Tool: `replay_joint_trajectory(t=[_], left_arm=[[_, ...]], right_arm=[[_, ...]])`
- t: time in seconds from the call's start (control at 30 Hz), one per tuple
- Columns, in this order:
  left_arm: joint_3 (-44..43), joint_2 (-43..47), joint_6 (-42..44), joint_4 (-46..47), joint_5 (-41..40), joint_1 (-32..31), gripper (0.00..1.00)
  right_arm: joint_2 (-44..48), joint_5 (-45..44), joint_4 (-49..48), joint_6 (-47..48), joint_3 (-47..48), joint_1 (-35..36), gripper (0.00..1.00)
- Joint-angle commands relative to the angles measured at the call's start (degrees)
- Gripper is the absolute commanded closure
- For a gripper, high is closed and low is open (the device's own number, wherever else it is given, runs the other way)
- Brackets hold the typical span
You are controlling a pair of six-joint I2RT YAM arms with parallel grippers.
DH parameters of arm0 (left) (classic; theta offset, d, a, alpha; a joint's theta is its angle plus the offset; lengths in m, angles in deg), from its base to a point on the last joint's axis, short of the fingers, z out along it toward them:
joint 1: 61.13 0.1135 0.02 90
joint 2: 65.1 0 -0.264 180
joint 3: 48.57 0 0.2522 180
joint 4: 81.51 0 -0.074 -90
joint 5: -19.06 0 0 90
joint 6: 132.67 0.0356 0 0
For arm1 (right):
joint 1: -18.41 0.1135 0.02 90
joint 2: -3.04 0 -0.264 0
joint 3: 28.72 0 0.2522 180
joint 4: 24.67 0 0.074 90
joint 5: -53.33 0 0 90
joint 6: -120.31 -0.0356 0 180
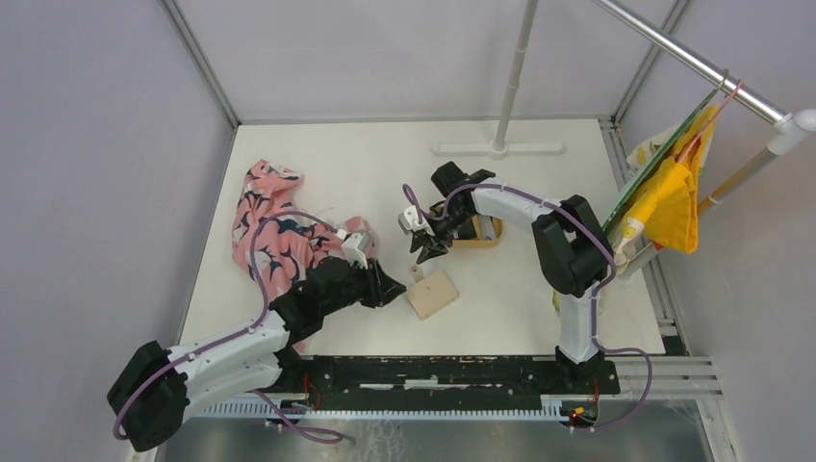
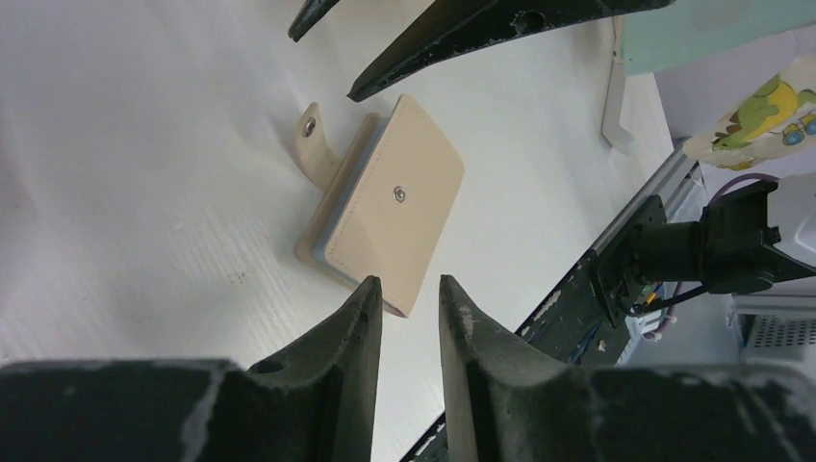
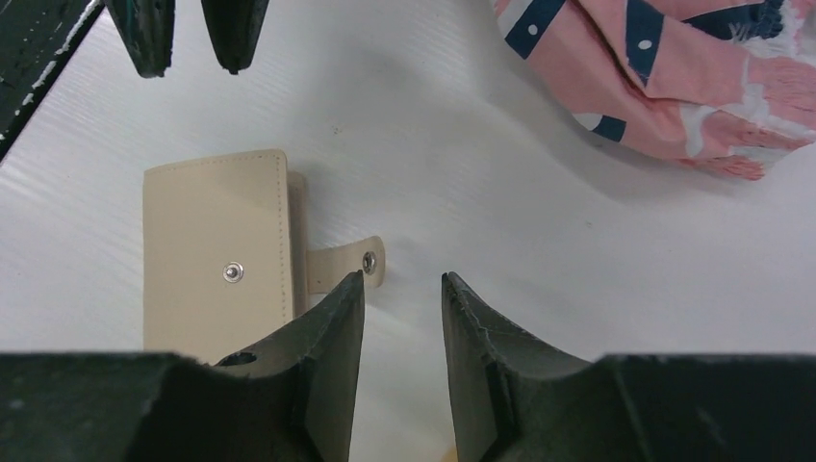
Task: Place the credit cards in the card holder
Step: Close the card holder at the center of the board.
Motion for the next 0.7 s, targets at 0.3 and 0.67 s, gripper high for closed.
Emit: replay_joint_trajectory(t=[0.3,0.67], left_arm=[[1.9,-9.47,-4.82,15.84,7.01,0.05,0.71],[2.45,-11.51,-5.02,16.48,7.01,0.09,0.72]], right_arm=[[-5.92,-1.3,8.17,-1.69,7.22,2.73,0.61],[-7.61,-2.76,10.2,-1.77,9.38,2.89,0.71]])
